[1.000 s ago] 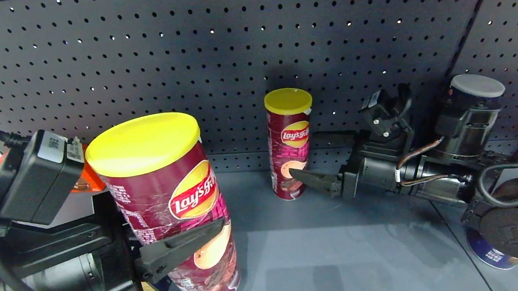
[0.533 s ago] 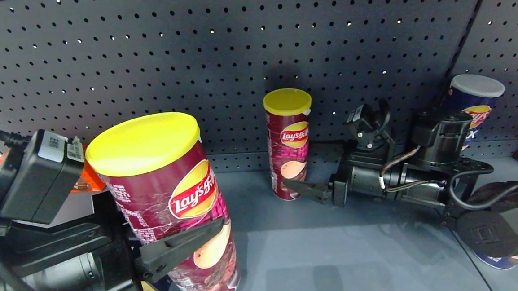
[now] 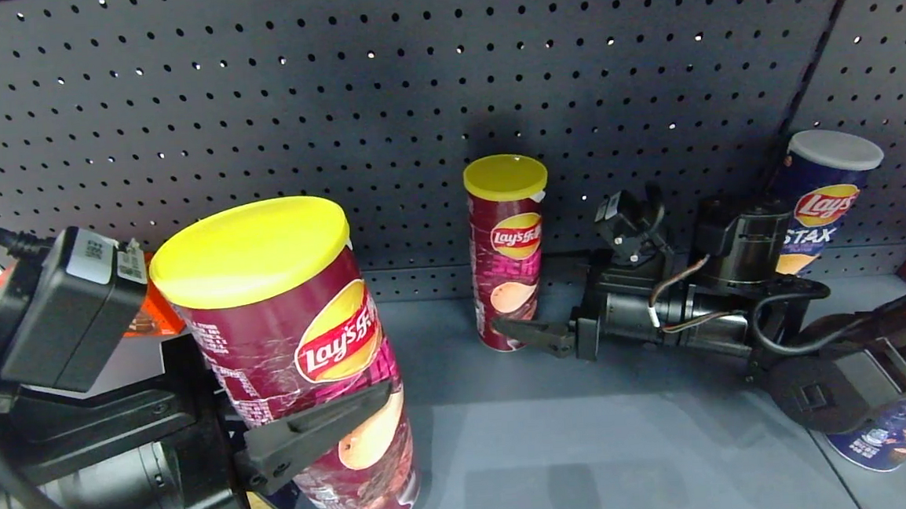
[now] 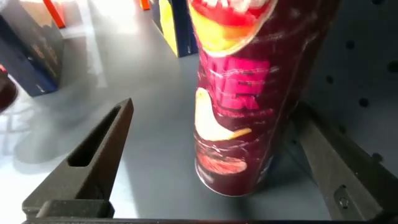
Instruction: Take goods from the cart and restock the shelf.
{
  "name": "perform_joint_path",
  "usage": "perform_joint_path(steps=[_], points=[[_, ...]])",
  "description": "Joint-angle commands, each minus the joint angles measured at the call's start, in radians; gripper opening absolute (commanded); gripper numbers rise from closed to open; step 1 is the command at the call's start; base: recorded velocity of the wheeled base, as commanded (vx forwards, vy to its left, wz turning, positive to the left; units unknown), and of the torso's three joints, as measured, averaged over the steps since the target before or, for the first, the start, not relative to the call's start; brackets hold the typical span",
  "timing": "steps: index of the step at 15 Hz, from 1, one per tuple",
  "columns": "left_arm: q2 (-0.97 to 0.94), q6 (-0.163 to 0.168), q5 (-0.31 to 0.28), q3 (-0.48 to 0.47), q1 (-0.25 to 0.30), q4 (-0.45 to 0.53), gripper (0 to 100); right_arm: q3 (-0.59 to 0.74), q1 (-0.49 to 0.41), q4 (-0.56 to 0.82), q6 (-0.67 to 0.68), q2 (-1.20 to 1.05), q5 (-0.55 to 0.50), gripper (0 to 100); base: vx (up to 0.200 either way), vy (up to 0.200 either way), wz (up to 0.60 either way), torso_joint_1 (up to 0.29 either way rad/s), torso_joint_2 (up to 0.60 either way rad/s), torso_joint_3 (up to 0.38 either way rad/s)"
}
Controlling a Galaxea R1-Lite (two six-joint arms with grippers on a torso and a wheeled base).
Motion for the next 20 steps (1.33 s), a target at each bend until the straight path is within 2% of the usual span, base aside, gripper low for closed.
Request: perform_joint_path(steps=[1,8,14,15,20], points=[[0.0,0.0,0.0,0.0,0.0,0.0,0,-0.007,-0.007,-0.001,0.0,0.028,0.012,100,0.0,0.0,0.0,0.0,0.0,0.0],[0.0,-0.001,0.0,0.009,0.0,0.0,0,-0.111,-0.006,0.003,0.0,0.108,0.018,100,0.0,0.0,0.0,0.0,0.0,0.0],[0.0,-0.001,0.0,0.017,0.003,-0.002,0,-0.128,-0.001,0.003,0.0,0.135,0.018,100,0.0,0.0,0.0,0.0,0.0,0.0],[0.0,-0.001,0.0,0.017,0.006,-0.002,0,-0.13,-0.001,0.0,0.0,0.138,0.018,0,0.0,0.0,0.0,0.0,0.0,0.0],[0.0,-0.001,-0.001,0.014,0.006,-0.002,0,-0.131,0.002,0.002,0.0,0.14,0.018,0,0.0,0.0,0.0,0.0,0.0,0.0]])
